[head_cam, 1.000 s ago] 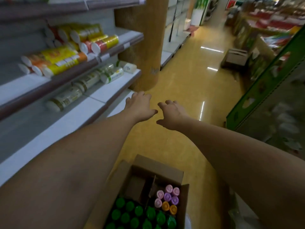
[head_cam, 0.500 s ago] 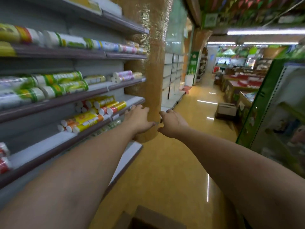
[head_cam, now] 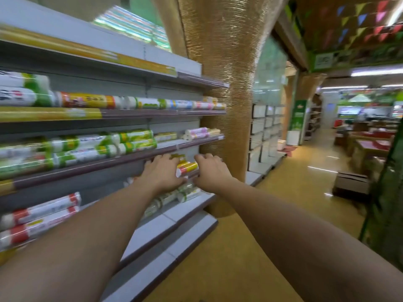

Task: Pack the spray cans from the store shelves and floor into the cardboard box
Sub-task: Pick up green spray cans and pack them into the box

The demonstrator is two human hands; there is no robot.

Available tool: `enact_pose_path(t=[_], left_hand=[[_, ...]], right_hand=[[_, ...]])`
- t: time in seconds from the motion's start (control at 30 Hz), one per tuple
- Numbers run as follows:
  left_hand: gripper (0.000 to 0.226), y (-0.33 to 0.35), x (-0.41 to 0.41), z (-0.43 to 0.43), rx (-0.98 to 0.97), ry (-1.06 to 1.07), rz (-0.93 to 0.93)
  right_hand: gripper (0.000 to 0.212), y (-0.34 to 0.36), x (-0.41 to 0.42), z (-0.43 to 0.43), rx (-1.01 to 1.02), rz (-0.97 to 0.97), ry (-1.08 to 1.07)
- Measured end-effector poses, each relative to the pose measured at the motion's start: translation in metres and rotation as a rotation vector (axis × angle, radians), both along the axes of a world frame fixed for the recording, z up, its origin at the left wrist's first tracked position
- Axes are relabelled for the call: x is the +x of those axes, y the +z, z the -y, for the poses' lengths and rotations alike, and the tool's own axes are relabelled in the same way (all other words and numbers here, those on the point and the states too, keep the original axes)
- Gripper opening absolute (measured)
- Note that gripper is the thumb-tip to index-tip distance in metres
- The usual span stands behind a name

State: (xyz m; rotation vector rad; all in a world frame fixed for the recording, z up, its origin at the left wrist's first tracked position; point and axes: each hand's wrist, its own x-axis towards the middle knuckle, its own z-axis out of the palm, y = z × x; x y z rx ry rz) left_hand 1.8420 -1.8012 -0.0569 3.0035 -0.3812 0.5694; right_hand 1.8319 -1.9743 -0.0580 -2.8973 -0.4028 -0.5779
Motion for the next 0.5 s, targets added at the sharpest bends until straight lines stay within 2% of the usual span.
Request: enact_pose_path(t=[0.2, 0.5], left_hand=[[0.066, 0.012, -0.06, -0.056, 0.015, 0.195, -0.032], [0.077, 0.026, -0.15, -0.185, 0.036, 0.468, 0.008]], right_hand=[[0.055, 0.002, -0.025, -0.066, -0.034, -0.008, 0.172], [0.067, 0.02, -0.08, -0.205, -0.027, 0.035, 0.445]])
